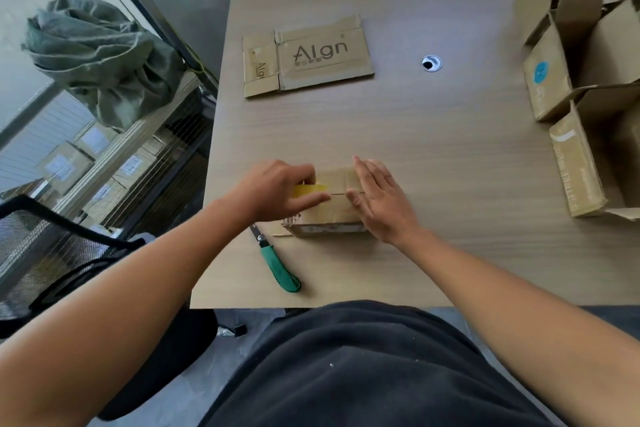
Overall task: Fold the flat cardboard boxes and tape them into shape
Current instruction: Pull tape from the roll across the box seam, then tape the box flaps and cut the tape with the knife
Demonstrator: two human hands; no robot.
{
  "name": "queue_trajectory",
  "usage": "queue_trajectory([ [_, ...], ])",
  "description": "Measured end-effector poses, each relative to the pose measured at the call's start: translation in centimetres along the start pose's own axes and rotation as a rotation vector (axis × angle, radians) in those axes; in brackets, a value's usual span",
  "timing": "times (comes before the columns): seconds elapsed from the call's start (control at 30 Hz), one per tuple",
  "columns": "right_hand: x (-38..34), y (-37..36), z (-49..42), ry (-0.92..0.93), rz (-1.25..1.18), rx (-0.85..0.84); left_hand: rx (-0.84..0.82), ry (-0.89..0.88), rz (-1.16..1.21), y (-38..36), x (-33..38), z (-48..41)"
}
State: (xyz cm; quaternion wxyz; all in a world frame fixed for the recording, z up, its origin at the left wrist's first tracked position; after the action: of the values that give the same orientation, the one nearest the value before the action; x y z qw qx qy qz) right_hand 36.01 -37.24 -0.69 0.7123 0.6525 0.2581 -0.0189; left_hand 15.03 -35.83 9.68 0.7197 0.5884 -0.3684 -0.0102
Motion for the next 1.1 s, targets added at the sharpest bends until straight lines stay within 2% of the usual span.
queue_trajectory([
  [0.07, 0.3, -0.4, -0.1, -0.048, -0.085, 0.007, 0.035, 0.072, 0.055, 1.1, -1.1, 0.4],
  [0.17, 0.8, -0.7, -0.5, -0.075, -0.137, -0.009, -0.045, 0.195, 0.077, 2.3, -3.7, 1.0],
  [0.23, 0.8, -0.8, -0.6, -0.092, -0.149, -0.03, -0.122, 0.219, 0.003, 2.7, -5.3, 1.4],
  [0.37, 0.4, -0.7, -1.0, -0.158, -0.218, -0.018, -0.225, 0.239, 0.018, 2.2, -7.3, 0.9],
  [0.57, -0.5, -1.1, -0.8, -0.277, -0.414, 0.069, -0.255, 0.276, -0.042, 0.0, -10.5, -0.1],
  [0.77, -0.4, -2.4, -0.1, -0.498, -0.85, 0.035, -0.314, 0.307, 0.169, -1.0, -12.4, -0.7],
  [0.87, 0.4, -3.6, 0.5, -0.669, -1.146, -0.059, -0.377, 0.28, 0.279, -1.7, -12.6, -0.7],
  [1.0, 0.4, -3.8, 0.2, -0.687, -1.162, -0.183, -0.358, 0.282, 0.397, -2.4, -13.2, -0.7],
  [1.07, 0.8, -3.5, -0.3, -0.67, -1.009, -0.188, -0.359, 0.289, 0.409, -2.5, -13.4, -0.8],
  [1.1, 0.9, -2.8, -0.4, -0.65, -0.857, -0.137, -0.358, 0.291, 0.413, -2.5, -13.5, -0.8],
])
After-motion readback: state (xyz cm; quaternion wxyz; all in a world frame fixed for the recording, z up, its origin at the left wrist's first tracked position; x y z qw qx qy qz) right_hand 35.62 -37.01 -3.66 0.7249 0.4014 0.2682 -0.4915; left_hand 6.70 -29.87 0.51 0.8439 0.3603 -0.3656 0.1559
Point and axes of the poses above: each hand's wrist, its own z-axis away from the middle knuckle, its own y-axis out of the back of the hand, x = y × z, the point moved 4 cm from there along -z, towards the middle knuckle, and after that the axes turned 13 degrees about z, right-handed, at the moved point
